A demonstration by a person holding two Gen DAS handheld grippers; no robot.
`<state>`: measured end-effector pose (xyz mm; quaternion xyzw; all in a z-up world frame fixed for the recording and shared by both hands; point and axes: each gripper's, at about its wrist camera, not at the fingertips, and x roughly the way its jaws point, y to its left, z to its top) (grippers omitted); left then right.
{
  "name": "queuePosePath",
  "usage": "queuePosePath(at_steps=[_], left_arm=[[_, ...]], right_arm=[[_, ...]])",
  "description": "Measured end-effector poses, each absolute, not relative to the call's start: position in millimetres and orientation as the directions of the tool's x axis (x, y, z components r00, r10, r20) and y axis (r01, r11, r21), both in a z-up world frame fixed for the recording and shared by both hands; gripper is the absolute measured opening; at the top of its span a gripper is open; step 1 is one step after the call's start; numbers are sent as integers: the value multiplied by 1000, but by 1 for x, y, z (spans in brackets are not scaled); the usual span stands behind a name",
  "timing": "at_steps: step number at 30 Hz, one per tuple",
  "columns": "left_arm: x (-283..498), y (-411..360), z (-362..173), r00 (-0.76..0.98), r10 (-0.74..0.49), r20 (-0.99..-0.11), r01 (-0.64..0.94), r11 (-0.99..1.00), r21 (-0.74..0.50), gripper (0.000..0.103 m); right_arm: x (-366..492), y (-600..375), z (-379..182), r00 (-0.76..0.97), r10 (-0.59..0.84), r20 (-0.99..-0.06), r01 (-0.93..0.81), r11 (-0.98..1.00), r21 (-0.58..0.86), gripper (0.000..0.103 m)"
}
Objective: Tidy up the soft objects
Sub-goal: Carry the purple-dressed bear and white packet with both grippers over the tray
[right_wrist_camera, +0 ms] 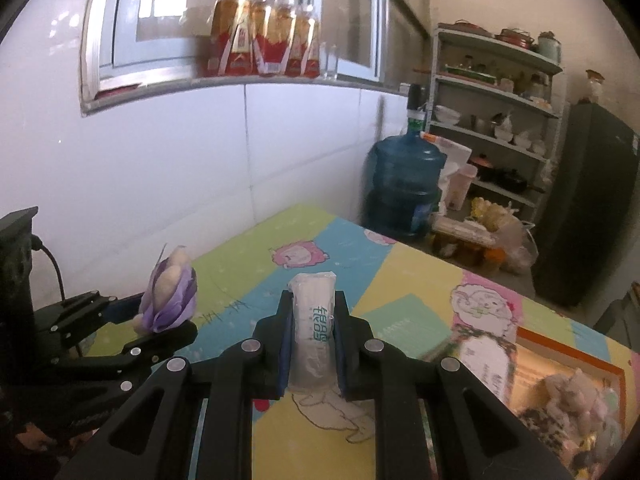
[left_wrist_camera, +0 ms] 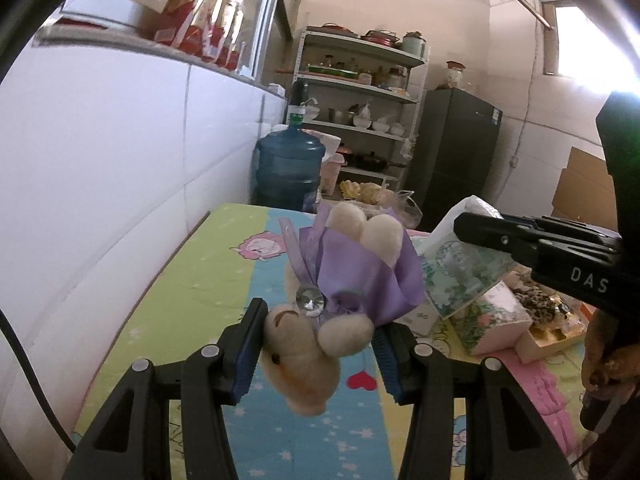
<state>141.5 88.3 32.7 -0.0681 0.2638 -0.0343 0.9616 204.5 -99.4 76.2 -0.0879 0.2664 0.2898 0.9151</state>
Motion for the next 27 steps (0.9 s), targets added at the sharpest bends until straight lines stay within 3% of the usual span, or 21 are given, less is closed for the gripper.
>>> queuePosePath(at_steps=[27], left_arm=[[153,-55,67,829,-301,-470,285,952,-109,51]], right_arm=[[166,-285,90,828,344,-443,-337,936,97,18]])
